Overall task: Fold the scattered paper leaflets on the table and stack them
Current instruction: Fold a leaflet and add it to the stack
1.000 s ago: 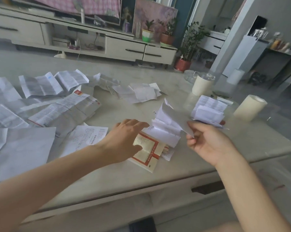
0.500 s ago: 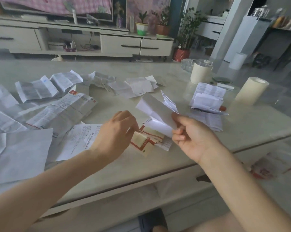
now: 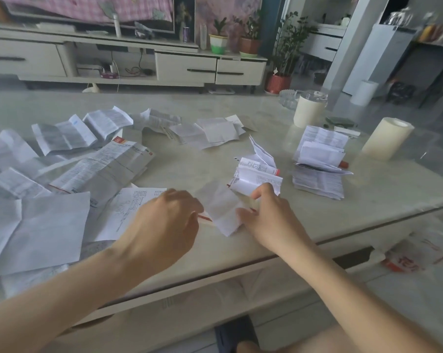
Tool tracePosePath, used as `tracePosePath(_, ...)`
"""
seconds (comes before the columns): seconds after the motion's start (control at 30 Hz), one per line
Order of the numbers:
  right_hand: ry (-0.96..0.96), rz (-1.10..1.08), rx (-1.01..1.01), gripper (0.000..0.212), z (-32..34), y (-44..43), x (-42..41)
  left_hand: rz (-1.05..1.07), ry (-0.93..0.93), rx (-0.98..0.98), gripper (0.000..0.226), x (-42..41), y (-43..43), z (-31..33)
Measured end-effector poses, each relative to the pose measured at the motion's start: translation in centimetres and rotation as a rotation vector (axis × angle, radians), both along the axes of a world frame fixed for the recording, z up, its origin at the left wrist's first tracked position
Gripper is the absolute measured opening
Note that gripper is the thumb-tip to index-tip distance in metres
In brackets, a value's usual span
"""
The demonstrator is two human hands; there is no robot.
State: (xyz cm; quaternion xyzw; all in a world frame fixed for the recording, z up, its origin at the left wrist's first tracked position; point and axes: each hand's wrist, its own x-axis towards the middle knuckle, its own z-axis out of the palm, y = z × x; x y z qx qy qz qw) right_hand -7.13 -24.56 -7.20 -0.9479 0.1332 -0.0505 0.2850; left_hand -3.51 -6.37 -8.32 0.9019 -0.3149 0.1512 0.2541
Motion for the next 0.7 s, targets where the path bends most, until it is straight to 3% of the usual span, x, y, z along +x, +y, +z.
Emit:
tracePosePath(0.13,-0.049,-0.025,-0.009,0.041,1.1,-0.1,0.3,-0.023,0.003,-0.061,0.023,0.1,-0.1,1.7)
tracePosePath(0.23,-0.172,-0.065,0.106,0.03,2.3,-0.9,1.0,-0.001,-0.007,-0.109,0.033,1.0,0.2,2.7)
tracePosePath(0.33,-0.344,-0.1,0.232,0.016,3.3,-1.5,2.3,0.071,0.009,-0.166,0.024,2.9,0.7,3.6)
tracePosePath(0.47,-0.439,-0.107,0.375,0.017,5.1,-1.6,5.2,0.189,0.091,-0.165,0.029,7.3,0.2,5.3)
tracePosePath(0.6,-0.456,-0.14,0.547,0.021,5.9,-2.0,8.1,0.178,0.185,0.025,0.031,13.6,-2.1,5.2)
tracePosePath(0.7,-0.458,-0.165,0.586,0.025,5.8,-2.2,9.6,0.066,0.285,0.323,0.031,17.2,-4.9,3.4)
